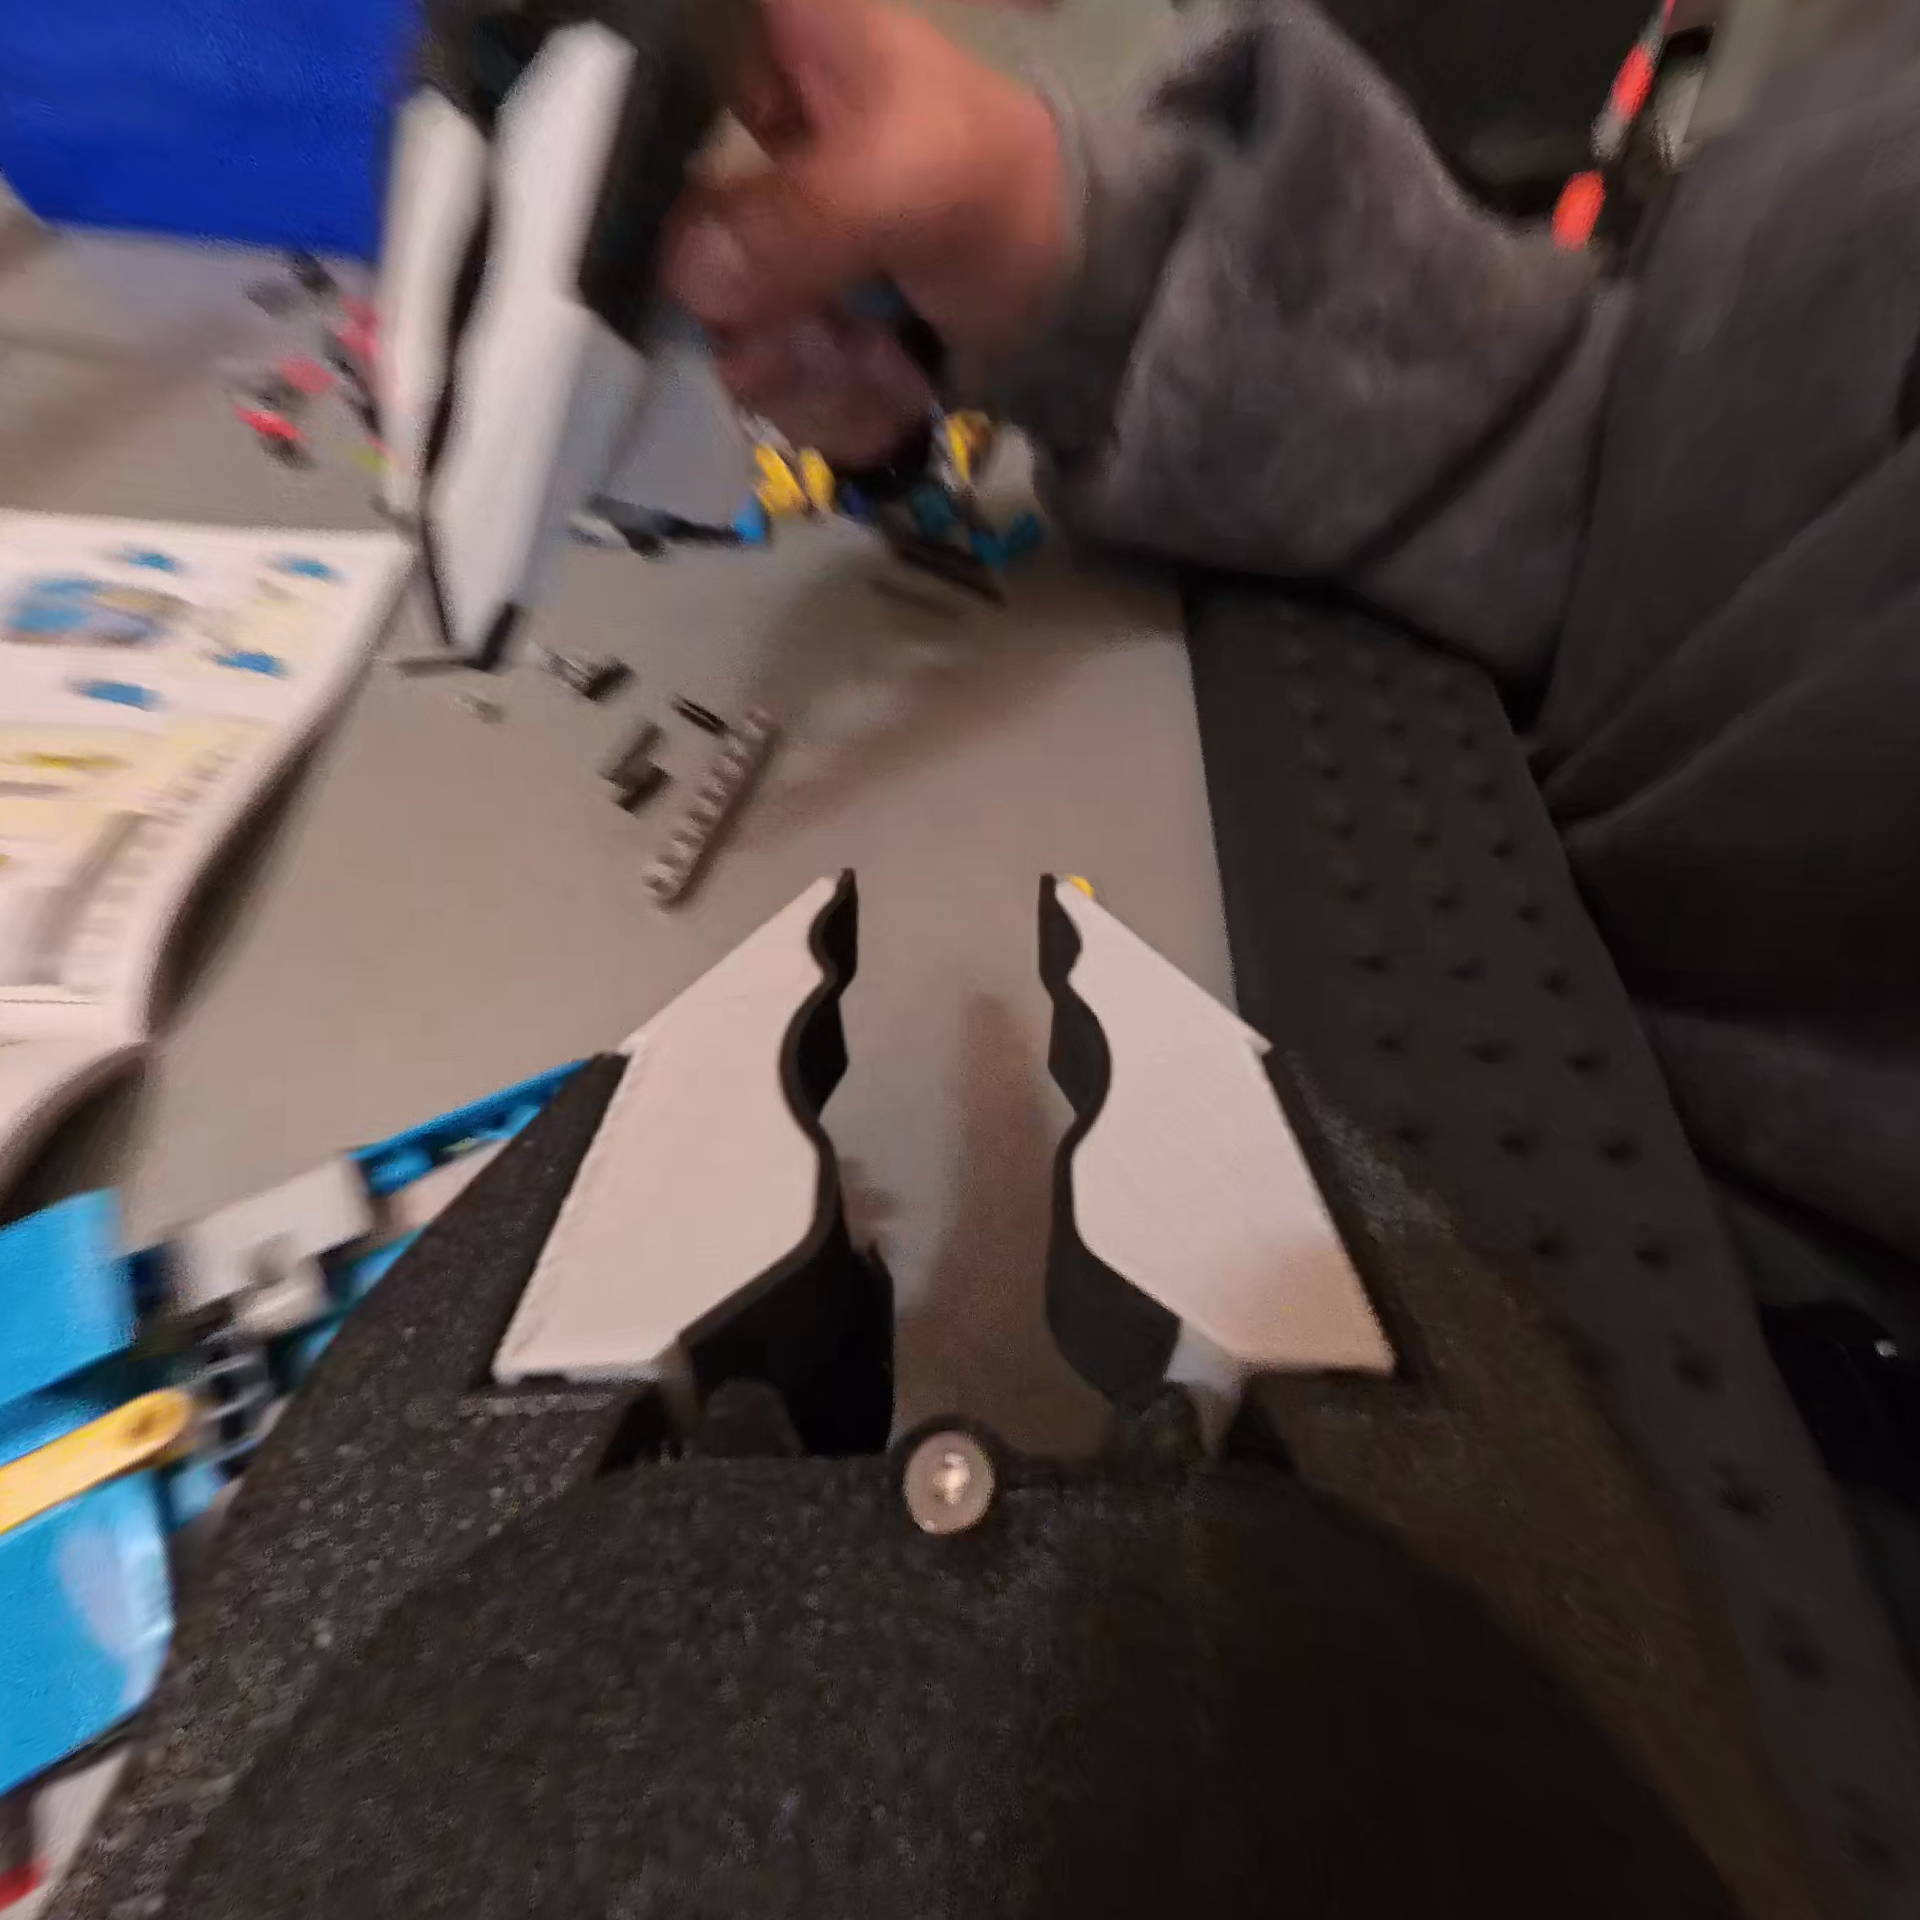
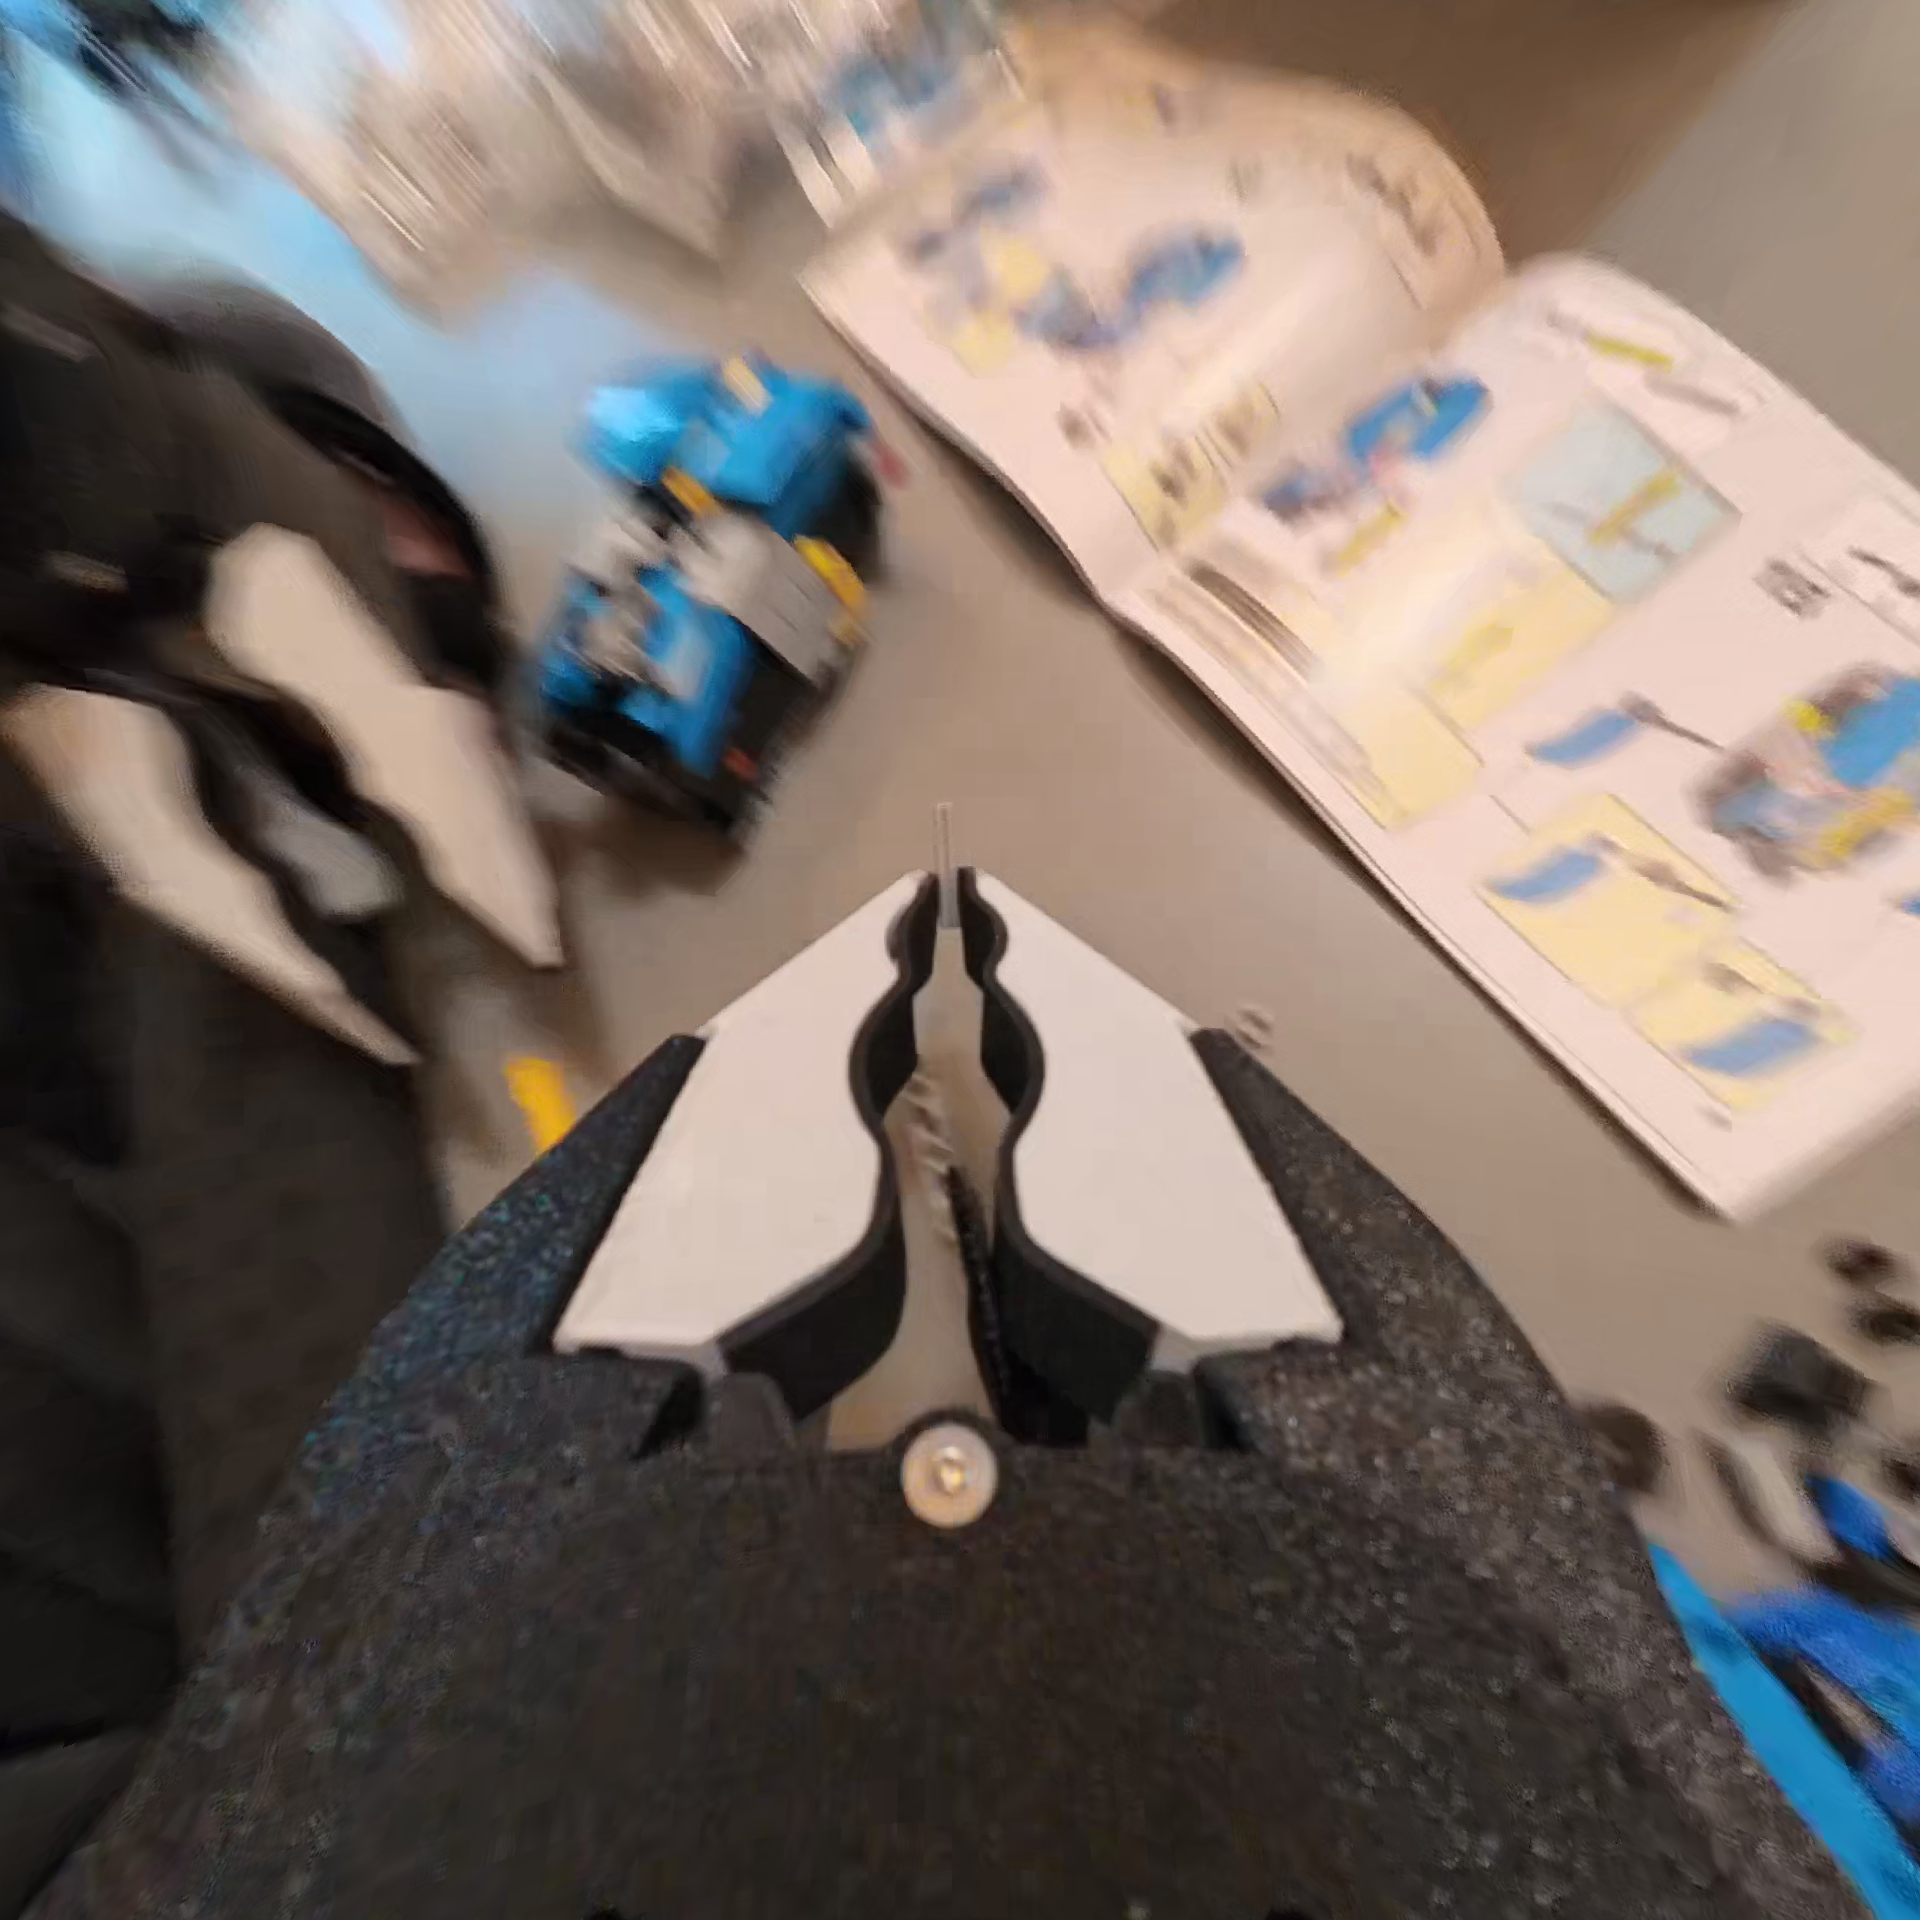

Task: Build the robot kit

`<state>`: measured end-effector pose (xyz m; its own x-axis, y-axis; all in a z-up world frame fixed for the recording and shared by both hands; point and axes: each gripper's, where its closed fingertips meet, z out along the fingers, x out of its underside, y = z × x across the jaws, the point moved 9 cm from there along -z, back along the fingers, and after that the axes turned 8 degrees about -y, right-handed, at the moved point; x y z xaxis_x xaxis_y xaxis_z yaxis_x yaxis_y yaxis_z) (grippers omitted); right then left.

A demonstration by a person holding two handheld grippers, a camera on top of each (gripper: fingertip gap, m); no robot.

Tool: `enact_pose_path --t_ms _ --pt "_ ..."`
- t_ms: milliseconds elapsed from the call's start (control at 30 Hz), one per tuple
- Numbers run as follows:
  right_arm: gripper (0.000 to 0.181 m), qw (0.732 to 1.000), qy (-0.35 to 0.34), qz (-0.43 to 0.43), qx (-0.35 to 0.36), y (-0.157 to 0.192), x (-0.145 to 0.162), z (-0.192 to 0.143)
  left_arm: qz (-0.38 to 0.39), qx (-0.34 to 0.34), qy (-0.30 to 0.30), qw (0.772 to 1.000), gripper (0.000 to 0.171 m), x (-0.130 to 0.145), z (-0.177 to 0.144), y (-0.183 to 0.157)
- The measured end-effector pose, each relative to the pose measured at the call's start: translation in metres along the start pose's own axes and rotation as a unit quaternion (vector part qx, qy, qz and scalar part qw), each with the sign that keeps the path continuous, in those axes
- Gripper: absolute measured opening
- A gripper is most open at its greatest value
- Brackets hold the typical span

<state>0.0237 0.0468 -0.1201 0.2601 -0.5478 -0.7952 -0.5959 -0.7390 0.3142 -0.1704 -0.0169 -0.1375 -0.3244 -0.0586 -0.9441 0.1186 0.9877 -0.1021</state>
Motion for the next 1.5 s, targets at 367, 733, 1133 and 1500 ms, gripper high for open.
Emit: enact_pose_path --t_ms 367,733,1133,1500 --pt "0.003 0.921 -0.156 0.184 -0.305 0.050 -0.031 0.030 -0.042 -0.120 -0.219 0.967 0.013 -0.029 -0.060 0.044" --pt "0.003 0.923 -0.157 0.186 -0.297 0.055 -0.033 0.038 -0.049 -0.121 -0.236 0.963 0.000 -0.029 -0.066 0.046" --pt "0.003 0.933 -0.152 0.187 -0.266 0.050 -0.030 0.040 -0.043 -0.130 -0.210 0.968 0.000 -0.025 -0.060 0.048" --pt "0.003 0.936 -0.120 0.214 -0.254 0.043 -0.020 0.045 0.180 -0.242 -0.101 0.948 0.000 -0.020 -0.045 0.032"
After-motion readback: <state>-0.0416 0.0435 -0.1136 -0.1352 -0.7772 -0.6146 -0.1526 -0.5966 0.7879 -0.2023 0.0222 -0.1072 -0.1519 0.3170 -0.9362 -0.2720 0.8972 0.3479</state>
